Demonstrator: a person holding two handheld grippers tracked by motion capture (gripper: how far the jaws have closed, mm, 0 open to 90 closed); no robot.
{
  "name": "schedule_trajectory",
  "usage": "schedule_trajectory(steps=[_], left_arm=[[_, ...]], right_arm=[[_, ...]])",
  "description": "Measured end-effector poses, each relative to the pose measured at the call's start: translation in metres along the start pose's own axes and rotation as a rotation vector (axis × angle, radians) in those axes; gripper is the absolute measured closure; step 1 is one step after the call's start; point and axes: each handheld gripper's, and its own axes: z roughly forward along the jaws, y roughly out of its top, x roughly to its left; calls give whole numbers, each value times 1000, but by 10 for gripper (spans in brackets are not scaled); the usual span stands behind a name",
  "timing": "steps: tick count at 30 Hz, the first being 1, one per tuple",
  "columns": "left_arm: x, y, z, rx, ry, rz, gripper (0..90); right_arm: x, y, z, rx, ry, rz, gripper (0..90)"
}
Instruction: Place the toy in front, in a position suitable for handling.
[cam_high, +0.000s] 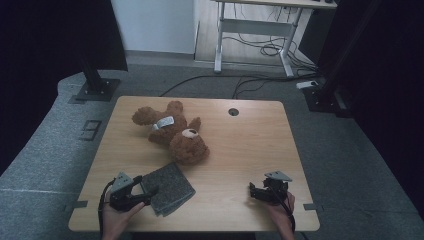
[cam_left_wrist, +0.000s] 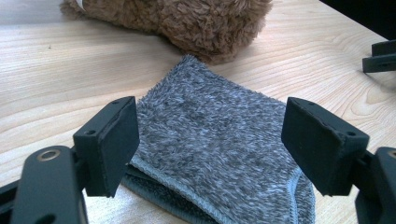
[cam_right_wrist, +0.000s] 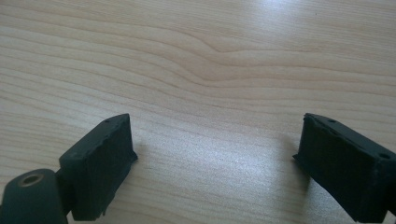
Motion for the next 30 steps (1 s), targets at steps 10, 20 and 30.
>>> schedule_trajectory(steps=[10, 20, 30], left_arm=[[0, 0, -2, 0, 25, -2, 223], [-1, 11, -2, -17, 32, 5, 229], [6, 31, 12, -21, 68, 15, 230]], right_arm=[[-1, -1, -2, -6, 1, -9, 138], [11, 7, -8, -68, 75, 31, 148], [55, 29, -1, -100, 173, -46, 147]])
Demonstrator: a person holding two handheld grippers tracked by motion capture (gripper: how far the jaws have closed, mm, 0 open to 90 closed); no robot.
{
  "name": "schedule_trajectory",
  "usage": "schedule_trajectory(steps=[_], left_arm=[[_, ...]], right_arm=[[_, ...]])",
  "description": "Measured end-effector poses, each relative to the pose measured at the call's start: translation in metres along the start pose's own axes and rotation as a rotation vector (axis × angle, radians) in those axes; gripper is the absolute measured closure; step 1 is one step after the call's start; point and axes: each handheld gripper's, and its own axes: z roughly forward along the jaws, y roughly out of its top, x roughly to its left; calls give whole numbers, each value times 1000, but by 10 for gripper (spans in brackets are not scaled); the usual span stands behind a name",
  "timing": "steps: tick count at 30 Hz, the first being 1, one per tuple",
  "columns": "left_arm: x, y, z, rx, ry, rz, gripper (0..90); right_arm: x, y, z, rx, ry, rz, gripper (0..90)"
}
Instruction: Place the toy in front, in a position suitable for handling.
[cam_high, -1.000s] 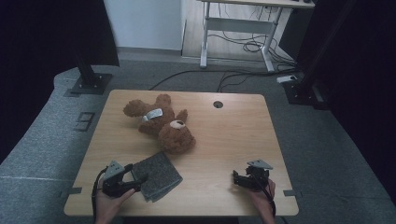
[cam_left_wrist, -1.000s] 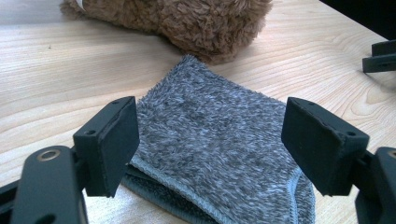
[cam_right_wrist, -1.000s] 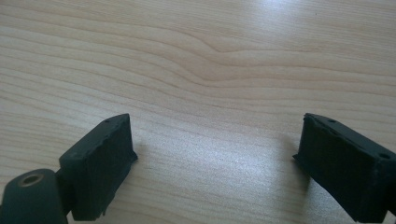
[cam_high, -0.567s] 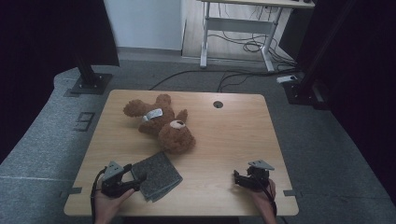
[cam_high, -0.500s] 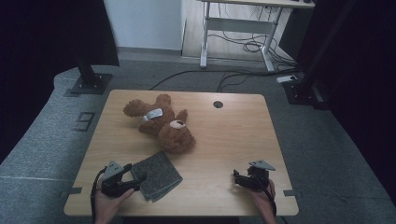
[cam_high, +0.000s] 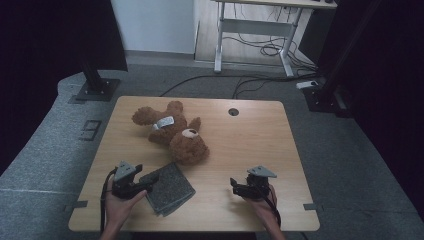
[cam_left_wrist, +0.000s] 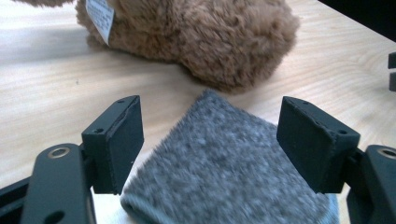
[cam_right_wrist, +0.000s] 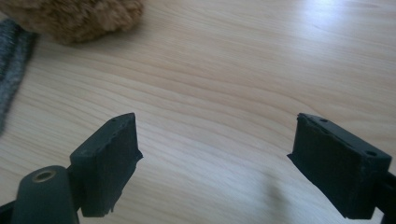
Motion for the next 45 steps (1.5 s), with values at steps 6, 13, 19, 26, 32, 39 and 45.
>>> schedule_trajectory(steps=[6, 13, 19, 26, 32, 39, 45], left_arm=[[13, 17, 13, 5, 15, -13, 228], [24, 37, 28, 10, 29, -8, 221], [29, 50, 39, 14, 33, -7, 213], [35, 65, 54, 24, 41, 12, 203], [37, 76, 65, 22, 54, 36, 199], [37, 87, 77, 13, 49, 43, 241], [33, 88, 81, 8, 38, 60, 471]], right_arm=[[13, 8, 3, -21, 38, -21, 146], [18, 11, 10, -13, 50, -25, 147], [20, 14, 13, -12, 56, -28, 147], [27, 21, 14, -16, 66, -46, 158], [34, 26, 21, -10, 60, -42, 173], [42, 33, 25, -16, 38, -44, 180], [46, 34, 30, -16, 14, -22, 192]])
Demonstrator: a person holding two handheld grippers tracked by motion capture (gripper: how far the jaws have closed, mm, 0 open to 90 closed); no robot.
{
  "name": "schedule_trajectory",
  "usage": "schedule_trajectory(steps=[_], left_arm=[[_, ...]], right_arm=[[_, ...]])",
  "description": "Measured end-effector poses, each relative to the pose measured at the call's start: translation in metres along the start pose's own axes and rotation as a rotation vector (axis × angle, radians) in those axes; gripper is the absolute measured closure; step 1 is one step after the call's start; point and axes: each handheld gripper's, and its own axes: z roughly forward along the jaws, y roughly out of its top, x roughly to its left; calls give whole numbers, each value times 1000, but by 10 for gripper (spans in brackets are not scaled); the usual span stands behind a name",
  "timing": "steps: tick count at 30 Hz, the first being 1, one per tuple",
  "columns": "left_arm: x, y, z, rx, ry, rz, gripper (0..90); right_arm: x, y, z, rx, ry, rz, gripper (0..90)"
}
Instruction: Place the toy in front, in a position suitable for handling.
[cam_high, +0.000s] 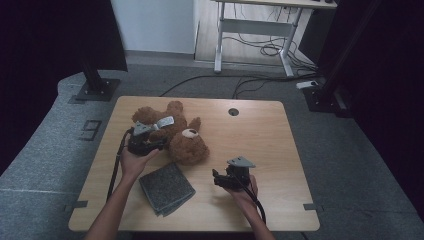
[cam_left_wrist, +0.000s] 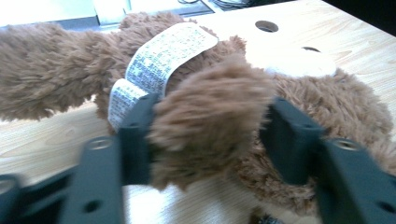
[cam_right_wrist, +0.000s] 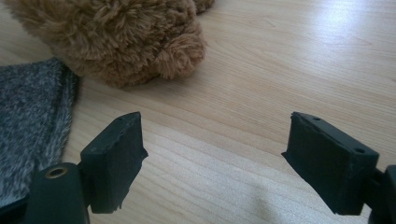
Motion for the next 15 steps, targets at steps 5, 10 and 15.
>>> schedule_trajectory(steps=[5, 10, 15], left_arm=[[-2, 0, -1, 3, -40, -2, 639], [-3, 1, -1, 12, -43, -2, 680], [-4, 1, -1, 10, -50, -10, 711]], right_arm=[[13, 4, 1, -19, 35, 0, 202], [32, 12, 6, -32, 58, -24, 215], [50, 26, 15, -43, 99, -31, 218]])
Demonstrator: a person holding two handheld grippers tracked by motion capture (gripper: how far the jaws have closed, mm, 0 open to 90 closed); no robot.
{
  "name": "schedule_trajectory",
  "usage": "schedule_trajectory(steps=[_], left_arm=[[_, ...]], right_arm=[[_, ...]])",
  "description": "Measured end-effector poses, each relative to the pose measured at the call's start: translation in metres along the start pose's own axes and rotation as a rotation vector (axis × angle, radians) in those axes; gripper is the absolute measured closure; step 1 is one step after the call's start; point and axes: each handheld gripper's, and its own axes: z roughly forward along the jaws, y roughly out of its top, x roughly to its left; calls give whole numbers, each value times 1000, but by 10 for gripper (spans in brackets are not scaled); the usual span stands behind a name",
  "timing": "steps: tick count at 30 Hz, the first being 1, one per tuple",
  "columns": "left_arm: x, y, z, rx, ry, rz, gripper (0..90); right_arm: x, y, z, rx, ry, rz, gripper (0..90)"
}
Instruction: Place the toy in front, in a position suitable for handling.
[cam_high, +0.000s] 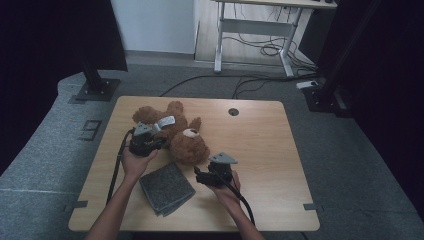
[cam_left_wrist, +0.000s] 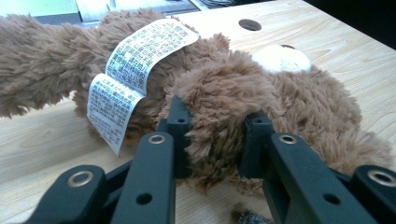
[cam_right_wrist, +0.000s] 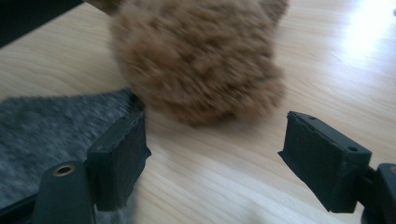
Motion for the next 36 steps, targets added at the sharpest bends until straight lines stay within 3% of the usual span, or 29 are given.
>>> schedule_trajectory(steps=[11, 26, 36], left_arm=[[-3, 0, 0, 0, 0, 4, 718], [-4, -1, 0, -2, 2, -7, 718], [-4, -2, 0, -4, -5, -9, 719]], right_arm=[[27, 15, 19, 3, -6, -37, 227], [28, 18, 25, 12, -16, -27, 238], [34, 20, 45, 38, -13, -24, 280]])
